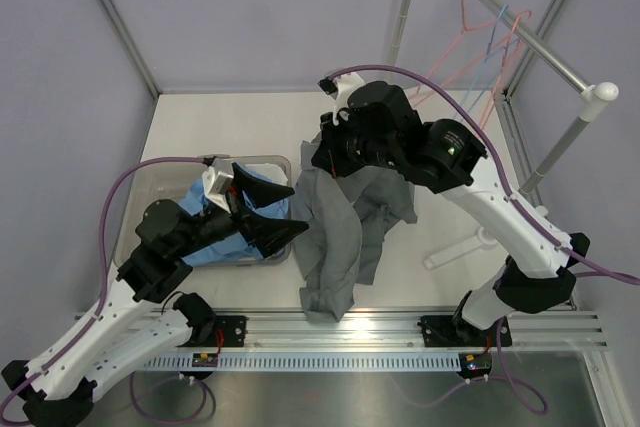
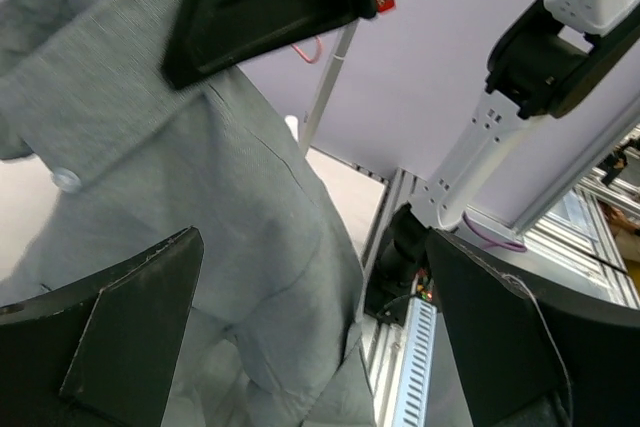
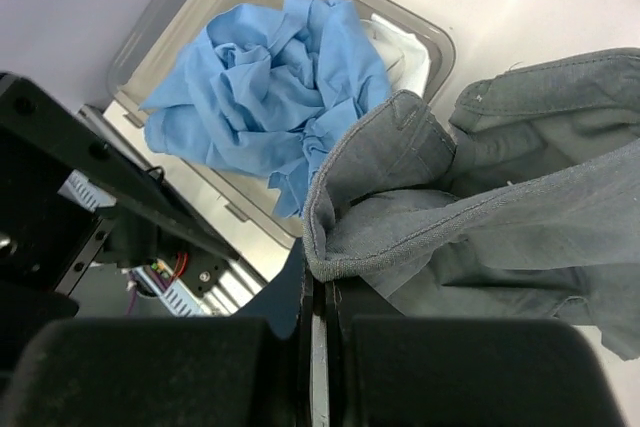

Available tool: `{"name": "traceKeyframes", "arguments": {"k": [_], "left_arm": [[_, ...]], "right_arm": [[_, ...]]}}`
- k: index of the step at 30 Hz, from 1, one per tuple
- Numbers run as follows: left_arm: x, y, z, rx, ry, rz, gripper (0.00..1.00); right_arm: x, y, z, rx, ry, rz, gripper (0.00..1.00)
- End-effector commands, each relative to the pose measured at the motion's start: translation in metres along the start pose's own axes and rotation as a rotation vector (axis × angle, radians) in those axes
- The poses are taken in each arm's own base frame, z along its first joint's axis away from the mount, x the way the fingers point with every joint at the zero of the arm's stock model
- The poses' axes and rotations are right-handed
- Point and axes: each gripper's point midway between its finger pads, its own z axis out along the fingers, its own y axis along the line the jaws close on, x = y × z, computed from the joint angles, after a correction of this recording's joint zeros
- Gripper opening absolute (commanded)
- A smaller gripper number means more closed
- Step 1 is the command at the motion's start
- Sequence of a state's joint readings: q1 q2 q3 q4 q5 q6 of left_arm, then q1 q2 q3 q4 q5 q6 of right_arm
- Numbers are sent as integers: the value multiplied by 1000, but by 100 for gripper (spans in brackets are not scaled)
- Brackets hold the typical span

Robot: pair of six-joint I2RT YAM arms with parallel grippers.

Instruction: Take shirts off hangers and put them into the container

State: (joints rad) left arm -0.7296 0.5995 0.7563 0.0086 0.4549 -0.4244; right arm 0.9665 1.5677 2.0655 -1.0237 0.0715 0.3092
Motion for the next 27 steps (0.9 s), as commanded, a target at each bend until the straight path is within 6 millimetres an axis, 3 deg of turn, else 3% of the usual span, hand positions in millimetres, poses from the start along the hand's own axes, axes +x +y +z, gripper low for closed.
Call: {"name": "traceKeyframes", "arguments": {"k": [1, 8, 13, 14, 15, 21, 24, 25, 27], "left_arm": [[-20, 5, 7, -26, -97, 81, 99], [6, 21, 28, -14, -61, 133, 99], [11, 26, 32, -87, -92, 237, 99], [5, 37, 31, -168, -125, 279, 99], [7, 32, 33, -167, -128, 292, 99], [4, 54, 46, -332, -180, 356, 99], [-1, 72, 51, -455, -219, 401, 99], [6, 80, 58, -482, -201, 413, 99], [-5, 89, 63, -550, -242, 416, 99]], "right_arm": [[-13, 19, -29, -118, -55, -7, 0], [-27, 37, -55, -214, -89, -5, 0], [-30, 45, -64, -255, -92, -6, 0], [-30, 46, -65, -260, -92, -5, 0], [-30, 49, -67, -277, -91, -7, 0], [-29, 55, -69, -314, -87, -6, 0], [-27, 57, -71, -333, -84, 1, 0], [-27, 59, -73, -342, -85, 3, 0], [-26, 64, -77, -373, -82, 10, 0]]}}
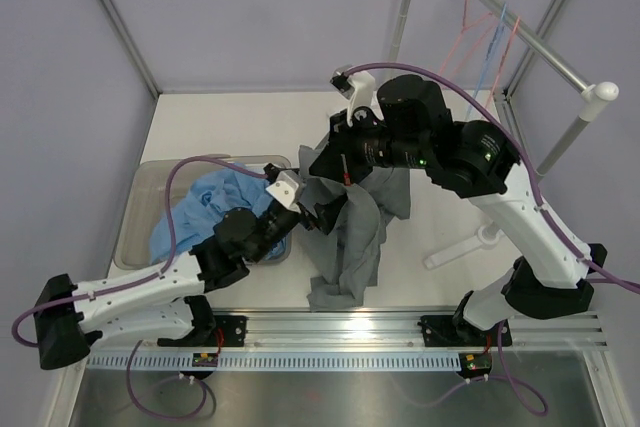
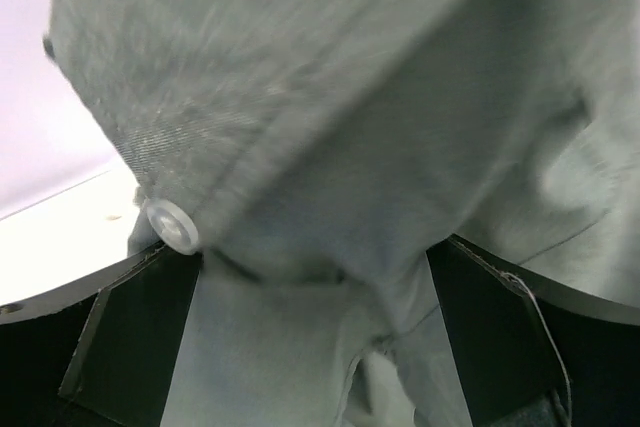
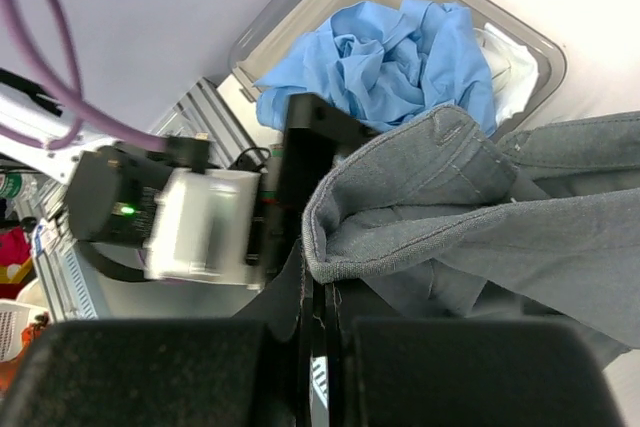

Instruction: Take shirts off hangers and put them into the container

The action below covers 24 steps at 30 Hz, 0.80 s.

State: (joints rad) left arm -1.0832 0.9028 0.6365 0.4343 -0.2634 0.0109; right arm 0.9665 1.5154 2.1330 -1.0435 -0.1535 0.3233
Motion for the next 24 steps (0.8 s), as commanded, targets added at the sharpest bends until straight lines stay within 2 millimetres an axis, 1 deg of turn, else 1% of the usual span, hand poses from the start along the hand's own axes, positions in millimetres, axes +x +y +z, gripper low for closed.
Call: {"name": "traceKeyframes", "arguments": {"k": [1, 2, 3, 4, 5, 6, 7, 8, 10, 11, 12, 14, 15, 16, 17, 18, 19, 21, 22, 23, 24], "left_arm": [[-29, 35, 18, -229, -120, 45, 99], [-13, 40, 30, -282, -70, 76, 99], [-13, 39, 37, -295, -66, 87, 99], [-20, 39, 46, -309, -79, 92, 99], [-14, 39, 56, -333, -78, 106, 99], [-14, 37, 61, -325, -88, 109, 99], [-25, 35, 68, -323, -126, 102, 99], [-20, 30, 76, -308, -118, 117, 99], [-22, 25, 84, -292, -141, 114, 99], [-31, 20, 88, -273, -174, 92, 99], [-28, 16, 93, -253, -173, 94, 99], [-33, 7, 100, -217, -190, 72, 99], [-31, 4, 101, -199, -188, 69, 88], [-33, 0, 102, -180, -197, 53, 81], [-31, -1, 102, -173, -196, 42, 59], [-29, -1, 100, -168, -194, 36, 3], [-32, 0, 96, -172, -207, 22, 0], [-24, 1, 91, -169, -192, 5, 0], [-29, 3, 85, -171, -200, -7, 0], [-29, 4, 81, -175, -204, -20, 0], [-29, 6, 76, -179, -206, -26, 0]], "right_arm": [[-15, 29, -24, -137, -67, -6, 0], [-15, 31, -27, -143, -70, -6, 0], [-13, 32, -27, -155, -62, 0, 0], [-12, 33, -27, -161, -59, 3, 0], [-12, 34, -31, -164, -67, 4, 0], [-10, 33, -30, -160, -64, 8, 0], [-9, 32, -30, -154, -65, 10, 0], [-10, 32, -34, -155, -74, 12, 0], [-8, 30, -34, -147, -72, 14, 0], [-8, 30, -37, -145, -78, 14, 0], [-8, 29, -37, -142, -79, 18, 0], [-9, 30, -42, -142, -89, 19, 0], [-10, 29, -43, -133, -93, 22, 0], [-10, 30, -45, -136, -96, 21, 0], [-12, 30, -46, -137, -101, 20, 0], [-14, 28, -49, -122, -111, 21, 0], [-17, 26, -50, -108, -122, 22, 0], [-23, 24, -57, -83, -148, 13, 0], [-26, 22, -60, -68, -160, 14, 4], [-27, 18, -60, -48, -167, 16, 12], [-30, 12, -64, -10, -182, 9, 38]]}}
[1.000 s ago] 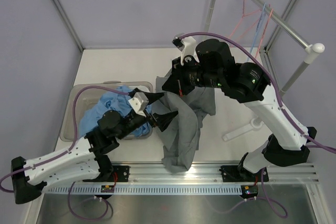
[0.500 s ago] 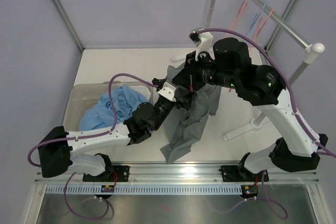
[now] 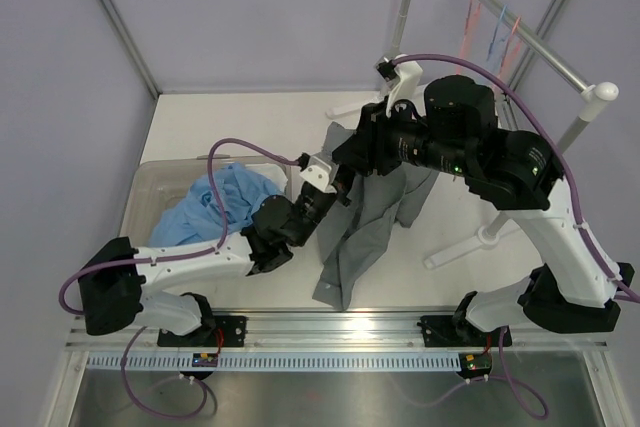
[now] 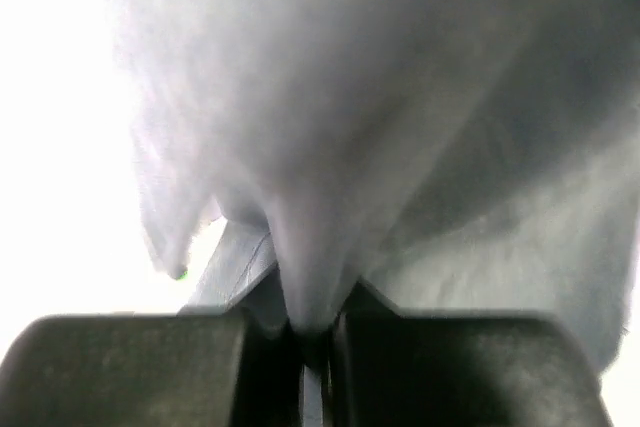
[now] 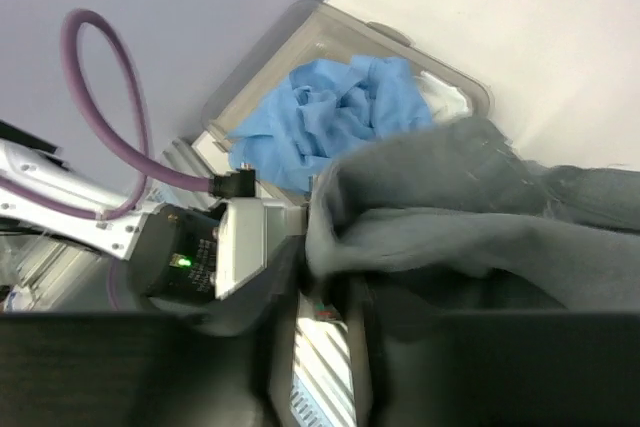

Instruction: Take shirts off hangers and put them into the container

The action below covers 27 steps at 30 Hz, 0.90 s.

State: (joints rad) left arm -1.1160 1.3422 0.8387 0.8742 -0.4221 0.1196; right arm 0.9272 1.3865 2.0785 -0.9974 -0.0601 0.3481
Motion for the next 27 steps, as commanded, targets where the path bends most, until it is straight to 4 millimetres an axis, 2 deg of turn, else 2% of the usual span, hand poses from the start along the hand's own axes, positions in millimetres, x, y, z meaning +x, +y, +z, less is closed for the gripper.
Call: {"name": "traceKeyframes", "arguments": {"k": [1, 2, 3, 4, 5, 7, 8, 10, 11, 12, 13, 14, 15, 16, 17, 18, 19, 20, 21, 23, 24, 25, 27], "left_arm": [[1, 18, -16, -51, 7, -47, 0], [-11, 25, -22, -71, -9, -56, 0], [-12, 30, -25, -82, 0, -49, 0], [-6, 35, -31, -95, 44, -22, 0], [-23, 44, -38, -120, 21, -28, 0], [-28, 56, -48, -138, 40, -1, 0], [-48, 70, -53, -169, 13, -3, 0], [-54, 84, -58, -187, 49, 36, 0], [-73, 87, -56, -166, 27, 38, 0], [-88, 106, -57, -198, 15, 54, 0], [-85, 111, -58, -196, 69, 83, 0], [-118, 129, -53, -235, 28, 90, 0], [-130, 139, -52, -259, 37, 103, 0], [-120, 146, -51, -265, 126, 132, 0], [-132, 153, -47, -273, 134, 144, 0], [-176, 168, -46, -312, 79, 150, 0], [-165, 174, -42, -312, 168, 174, 0], [-180, 180, -40, -317, 167, 191, 0], [-224, 189, -42, -354, 99, 202, 0], [-233, 203, -37, -386, 136, 243, 0], [-246, 215, -40, -427, 123, 260, 0], [-273, 218, -44, -444, 72, 277, 0], [-293, 230, -49, -490, 33, 310, 0]], "right_arm": [[-10, 23, -23, -70, -29, -18, 46], [-12, 19, -25, -51, -34, -24, 54], [-15, 11, -30, -2, -50, -35, 77], [-18, 3, -33, 41, -67, -38, 90], [-17, -4, -39, 74, -69, -49, 99], [-22, -19, -49, 158, -99, -58, 99], [-22, -26, -59, 195, -113, -59, 100], [-15, -31, -64, 211, -104, -65, 99], [-15, -32, -76, 211, -124, -55, 99], [-6, -39, -72, 229, -107, -56, 99], [0, -41, -74, 229, -103, -53, 99], [0, -40, -86, 217, -133, -45, 99], [15, -47, -80, 233, -94, -45, 100], [21, -50, -82, 239, -87, -43, 100], [26, -53, -88, 242, -92, -40, 99], [39, -60, -82, 265, -62, -37, 98], [46, -63, -81, 272, -50, -35, 93], [49, -63, -82, 264, -57, -27, 78], [66, -67, -73, 263, -11, -27, 64], [79, -68, -71, 243, 5, -14, 37], [91, -71, -62, 240, 34, -10, 13], [97, -72, -59, 241, 43, -5, 3], [108, -77, -51, 250, 72, -1, 0]]}}
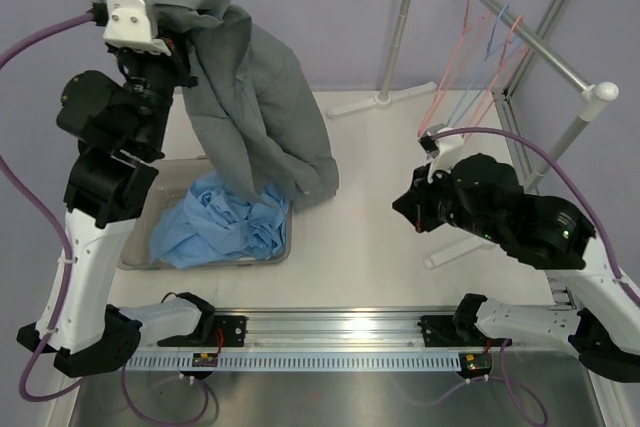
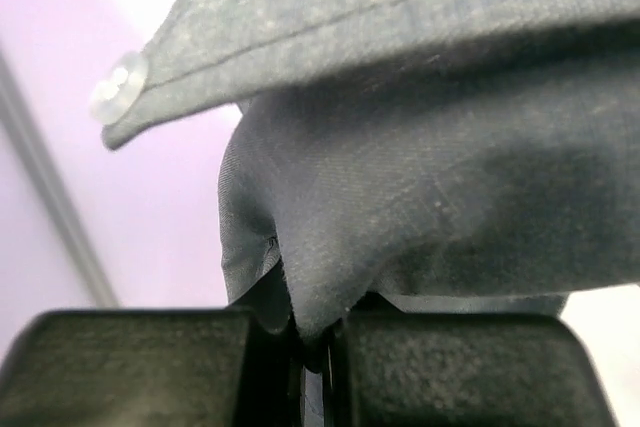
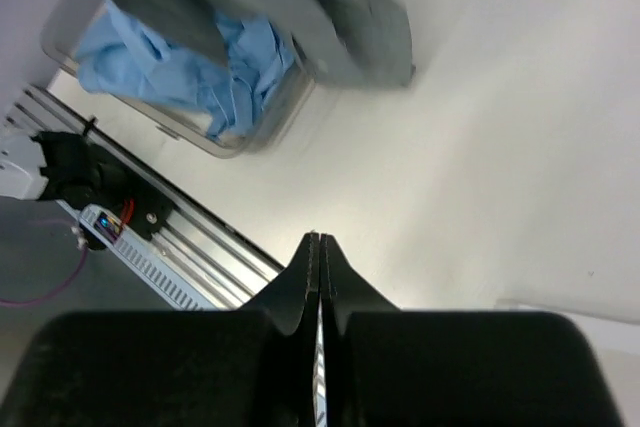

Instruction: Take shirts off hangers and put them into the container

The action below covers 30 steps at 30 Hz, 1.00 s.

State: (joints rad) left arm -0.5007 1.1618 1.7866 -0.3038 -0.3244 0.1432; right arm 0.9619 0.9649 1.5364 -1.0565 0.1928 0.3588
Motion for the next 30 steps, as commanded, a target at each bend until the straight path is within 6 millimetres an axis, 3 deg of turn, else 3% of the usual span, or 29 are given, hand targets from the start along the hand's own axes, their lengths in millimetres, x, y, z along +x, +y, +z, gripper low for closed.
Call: {"name": "traceKeyframes", "arguments": {"k": [1, 11, 16, 23, 26, 30], "left_arm": [[-41, 25, -11, -32, -59, 82, 0], [-100, 66, -37, -184, -207, 137, 0], [-145, 91, -67, -291, -339, 163, 0], [-193, 123, -104, -445, -464, 235, 0], [-199, 128, -114, -470, -489, 243, 0], [-194, 126, -110, -469, -484, 247, 0]], "right_arm": [[6, 6, 19, -20, 7, 13, 0], [15, 3, 40, 11, 39, -23, 0], [26, 11, 60, -14, 95, -27, 0], [20, 24, 63, -58, 127, -44, 0], [20, 26, 62, -72, 126, -39, 0], [19, 25, 58, -69, 120, -37, 0]]}}
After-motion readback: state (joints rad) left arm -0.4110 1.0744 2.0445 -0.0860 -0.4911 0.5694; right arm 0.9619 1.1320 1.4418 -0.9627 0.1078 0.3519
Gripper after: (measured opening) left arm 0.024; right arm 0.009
